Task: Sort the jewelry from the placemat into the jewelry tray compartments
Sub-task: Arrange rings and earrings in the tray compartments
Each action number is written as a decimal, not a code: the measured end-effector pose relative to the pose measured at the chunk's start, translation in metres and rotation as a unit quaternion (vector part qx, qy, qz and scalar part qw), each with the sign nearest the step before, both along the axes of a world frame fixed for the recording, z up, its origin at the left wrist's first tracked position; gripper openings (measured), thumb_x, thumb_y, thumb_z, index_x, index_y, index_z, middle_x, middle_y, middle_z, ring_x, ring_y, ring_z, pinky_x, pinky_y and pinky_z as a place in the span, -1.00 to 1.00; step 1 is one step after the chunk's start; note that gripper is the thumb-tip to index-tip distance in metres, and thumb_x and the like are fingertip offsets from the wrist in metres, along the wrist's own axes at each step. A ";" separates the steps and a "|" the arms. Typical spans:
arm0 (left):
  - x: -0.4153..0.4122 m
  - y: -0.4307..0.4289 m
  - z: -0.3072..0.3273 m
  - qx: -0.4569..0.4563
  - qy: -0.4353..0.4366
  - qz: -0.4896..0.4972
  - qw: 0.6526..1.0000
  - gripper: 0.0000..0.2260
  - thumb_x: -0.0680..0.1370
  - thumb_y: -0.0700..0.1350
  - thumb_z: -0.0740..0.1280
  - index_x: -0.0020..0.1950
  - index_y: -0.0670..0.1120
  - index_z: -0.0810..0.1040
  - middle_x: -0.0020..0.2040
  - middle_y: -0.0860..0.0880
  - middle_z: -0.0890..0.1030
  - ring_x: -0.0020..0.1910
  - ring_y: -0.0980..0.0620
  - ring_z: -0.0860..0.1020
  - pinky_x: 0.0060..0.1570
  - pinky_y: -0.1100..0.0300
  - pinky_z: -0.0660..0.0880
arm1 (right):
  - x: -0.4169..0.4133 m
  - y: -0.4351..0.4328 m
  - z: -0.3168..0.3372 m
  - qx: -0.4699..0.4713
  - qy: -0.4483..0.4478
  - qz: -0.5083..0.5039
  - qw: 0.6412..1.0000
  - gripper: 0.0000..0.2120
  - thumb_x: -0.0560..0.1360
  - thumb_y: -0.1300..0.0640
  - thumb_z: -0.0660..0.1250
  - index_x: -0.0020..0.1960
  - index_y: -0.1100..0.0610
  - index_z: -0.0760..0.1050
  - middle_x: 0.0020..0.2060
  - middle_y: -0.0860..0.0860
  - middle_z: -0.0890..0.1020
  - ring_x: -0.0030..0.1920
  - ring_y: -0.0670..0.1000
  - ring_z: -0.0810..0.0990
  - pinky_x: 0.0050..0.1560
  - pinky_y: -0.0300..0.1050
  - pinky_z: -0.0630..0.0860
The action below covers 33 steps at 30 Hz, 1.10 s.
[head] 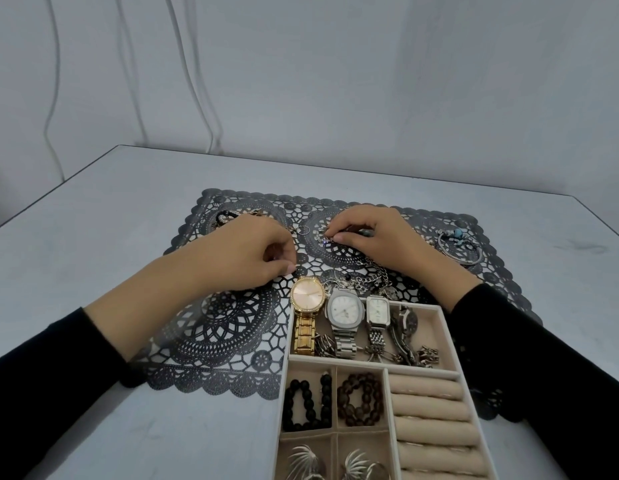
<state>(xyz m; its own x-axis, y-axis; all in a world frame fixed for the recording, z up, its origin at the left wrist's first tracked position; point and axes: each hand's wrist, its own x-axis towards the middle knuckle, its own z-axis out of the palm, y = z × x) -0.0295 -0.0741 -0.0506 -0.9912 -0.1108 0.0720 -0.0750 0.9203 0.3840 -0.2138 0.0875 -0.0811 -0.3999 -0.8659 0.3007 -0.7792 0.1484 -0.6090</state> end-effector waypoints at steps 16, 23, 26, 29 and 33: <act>0.006 -0.012 -0.005 0.396 0.071 0.071 0.913 -0.84 0.51 -0.06 0.40 0.02 -0.12 0.60 0.04 0.05 0.72 0.10 0.08 0.66 0.18 0.20 0.53 | 0.008 0.010 0.011 -0.045 -0.091 -0.032 0.994 -0.88 0.53 0.09 0.38 0.01 0.09 0.64 -0.16 -0.04 0.68 -0.12 -0.01 0.64 -0.05 -0.05 0.61; 0.007 -0.007 -0.013 0.473 0.117 0.076 0.870 -0.82 0.44 -0.11 0.41 -0.01 -0.15 0.58 -0.04 -0.12 0.72 0.05 -0.04 0.68 0.07 0.14 0.61 | 0.019 0.024 0.022 -0.073 -0.127 -0.063 0.987 -0.88 0.52 0.05 0.37 0.01 0.04 0.64 -0.18 0.03 0.69 -0.32 -0.09 0.55 -0.17 -0.15 0.54; 0.007 -0.005 -0.016 0.481 0.122 0.077 0.865 -0.78 0.41 -0.10 0.43 0.00 -0.16 0.61 -0.04 -0.18 0.71 0.01 -0.07 0.69 0.03 0.16 0.62 | 0.023 0.027 0.024 -0.084 -0.144 -0.077 0.983 -0.89 0.52 0.09 0.38 0.01 0.07 0.64 -0.17 0.06 0.69 -0.29 0.03 0.59 -0.11 -0.06 0.60; 0.009 -0.003 -0.017 0.491 0.124 0.074 0.859 -0.78 0.41 -0.12 0.44 0.01 -0.17 0.61 -0.05 -0.19 0.71 -0.03 -0.06 0.70 -0.02 0.20 0.62 | 0.028 0.030 0.026 -0.088 -0.149 -0.079 0.982 -0.89 0.51 0.11 0.39 0.00 0.08 0.65 -0.17 0.10 0.69 -0.36 -0.02 0.56 -0.11 0.06 0.60; 0.010 0.001 -0.013 0.514 0.138 0.093 0.842 -0.80 0.41 -0.13 0.43 0.00 -0.16 0.61 -0.08 -0.14 0.72 -0.06 -0.03 0.70 -0.08 0.25 0.62 | 0.031 0.033 0.028 -0.099 -0.166 -0.088 0.977 -0.89 0.51 0.12 0.39 0.01 0.08 0.65 -0.16 0.10 0.70 -0.29 0.02 0.59 -0.12 0.13 0.61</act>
<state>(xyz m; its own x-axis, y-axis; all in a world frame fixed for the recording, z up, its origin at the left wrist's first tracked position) -0.0192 -0.0733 -0.0633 -0.9112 -0.4062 0.0688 0.0424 0.0735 0.9964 -0.1832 0.1207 -0.0527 -0.6415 -0.7128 0.2835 -0.5073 0.1169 -0.8538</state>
